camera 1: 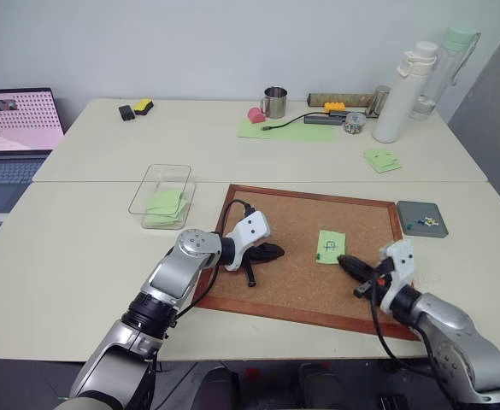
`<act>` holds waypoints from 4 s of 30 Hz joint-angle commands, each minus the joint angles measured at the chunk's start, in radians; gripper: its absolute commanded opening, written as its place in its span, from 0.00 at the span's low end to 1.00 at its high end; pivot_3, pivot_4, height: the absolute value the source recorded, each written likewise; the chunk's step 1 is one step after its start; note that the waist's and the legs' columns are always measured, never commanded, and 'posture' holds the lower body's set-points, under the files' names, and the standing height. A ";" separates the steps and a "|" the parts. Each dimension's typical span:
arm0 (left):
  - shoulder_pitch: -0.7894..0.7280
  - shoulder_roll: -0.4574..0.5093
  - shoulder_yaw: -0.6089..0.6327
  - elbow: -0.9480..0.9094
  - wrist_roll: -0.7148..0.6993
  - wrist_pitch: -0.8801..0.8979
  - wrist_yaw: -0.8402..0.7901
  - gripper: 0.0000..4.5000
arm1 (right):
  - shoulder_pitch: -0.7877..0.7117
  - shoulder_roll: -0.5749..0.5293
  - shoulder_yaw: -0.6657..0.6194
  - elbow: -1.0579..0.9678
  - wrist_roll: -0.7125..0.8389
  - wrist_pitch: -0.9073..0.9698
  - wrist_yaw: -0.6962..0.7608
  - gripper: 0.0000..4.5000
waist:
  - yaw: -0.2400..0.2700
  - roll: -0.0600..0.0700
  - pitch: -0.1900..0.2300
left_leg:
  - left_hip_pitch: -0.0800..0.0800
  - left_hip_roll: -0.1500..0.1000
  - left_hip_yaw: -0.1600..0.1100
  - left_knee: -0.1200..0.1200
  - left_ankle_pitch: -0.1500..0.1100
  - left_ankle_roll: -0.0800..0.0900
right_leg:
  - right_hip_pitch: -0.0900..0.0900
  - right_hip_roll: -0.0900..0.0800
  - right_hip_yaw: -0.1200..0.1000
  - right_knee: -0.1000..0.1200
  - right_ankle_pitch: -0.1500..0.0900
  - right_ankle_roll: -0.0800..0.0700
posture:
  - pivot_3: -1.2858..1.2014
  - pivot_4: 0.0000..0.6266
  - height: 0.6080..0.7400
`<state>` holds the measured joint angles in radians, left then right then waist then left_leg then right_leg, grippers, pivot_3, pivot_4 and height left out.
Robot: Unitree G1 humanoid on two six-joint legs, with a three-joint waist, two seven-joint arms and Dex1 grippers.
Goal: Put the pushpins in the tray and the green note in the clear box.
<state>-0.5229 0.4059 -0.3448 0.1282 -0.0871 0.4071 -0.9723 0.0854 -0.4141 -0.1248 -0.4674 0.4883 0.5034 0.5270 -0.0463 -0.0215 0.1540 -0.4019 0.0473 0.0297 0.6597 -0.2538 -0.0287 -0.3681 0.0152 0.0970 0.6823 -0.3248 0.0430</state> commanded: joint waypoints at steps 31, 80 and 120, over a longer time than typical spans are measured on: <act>0.063 0.038 -0.014 -0.023 0.022 0.079 0.013 0.00 | -0.395 -0.197 -0.274 0.703 -0.072 -0.095 -0.060 0.24 | -0.004 0.000 -0.001 | 0.001 0.000 0.002 -0.002 0.000 0.000 | 0.000 0.000 0.002 -0.001 0.000 0.000 | 0.52 0.24 1.00; 0.059 0.037 -0.016 -0.034 0.020 0.080 0.008 0.00 | -0.114 0.043 0.233 0.095 -0.178 0.040 -0.067 0.16 | -0.004 -0.001 0.000 | 0.000 0.000 0.001 -0.002 0.000 0.000 | -0.001 0.000 0.000 -0.001 0.000 0.000 | 0.52 0.24 1.00; -0.048 -0.179 0.341 -0.186 -0.536 0.588 0.077 0.29 | -0.223 -0.307 0.130 0.031 -0.251 -0.192 0.203 0.00 | 0.015 -0.001 0.002 | -0.015 0.000 -0.004 0.003 0.000 0.000 | -0.012 -0.001 -0.003 0.000 0.000 0.000 | 0.52 0.24 1.00</act>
<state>-0.5443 0.2482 -0.0656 -0.0131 -0.5228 0.8957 -0.9294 -0.1380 -0.6987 -0.0058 -0.3872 0.2653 0.3777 0.6966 -0.0309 -0.0229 0.1563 -0.4168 0.0469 0.0257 0.6630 -0.2539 -0.0286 -0.3798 0.0145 0.0944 0.6822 -0.3248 0.0431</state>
